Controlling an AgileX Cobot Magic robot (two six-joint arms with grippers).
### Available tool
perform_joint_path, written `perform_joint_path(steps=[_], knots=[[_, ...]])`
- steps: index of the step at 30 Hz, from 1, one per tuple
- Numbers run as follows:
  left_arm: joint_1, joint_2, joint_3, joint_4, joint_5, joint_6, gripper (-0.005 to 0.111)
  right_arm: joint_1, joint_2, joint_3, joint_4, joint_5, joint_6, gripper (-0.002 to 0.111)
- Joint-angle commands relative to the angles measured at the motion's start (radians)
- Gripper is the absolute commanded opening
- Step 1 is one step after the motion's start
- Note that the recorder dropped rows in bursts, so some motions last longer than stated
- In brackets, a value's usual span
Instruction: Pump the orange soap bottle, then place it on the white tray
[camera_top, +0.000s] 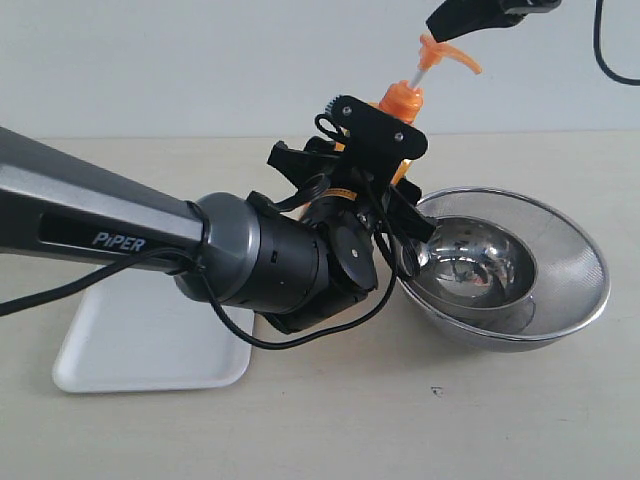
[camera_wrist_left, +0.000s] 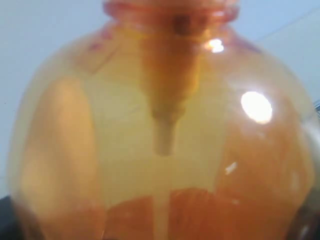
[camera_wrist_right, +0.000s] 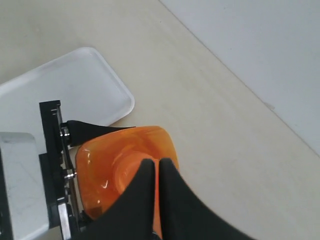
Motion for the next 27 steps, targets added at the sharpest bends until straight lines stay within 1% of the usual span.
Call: perform_joint_path(steps=[1, 6, 13, 27], knots=[[-0.007, -0.017, -0.013, 0.034, -0.03, -0.005, 0.005, 0.001, 0.001, -0.003, -0.013, -0.023, 0.001, 0.0], [-0.007, -0.017, -0.013, 0.034, -0.03, -0.005, 0.005, 0.001, 0.001, -0.003, -0.013, -0.023, 0.003, 0.0], [-0.007, -0.017, -0.013, 0.034, -0.03, -0.005, 0.005, 0.001, 0.059, -0.003, -0.012, 0.015, 0.003, 0.0], [-0.007, -0.017, -0.013, 0.034, -0.03, -0.005, 0.005, 0.003, 0.06, -0.003, -0.012, 0.067, 0.015, 0.0]])
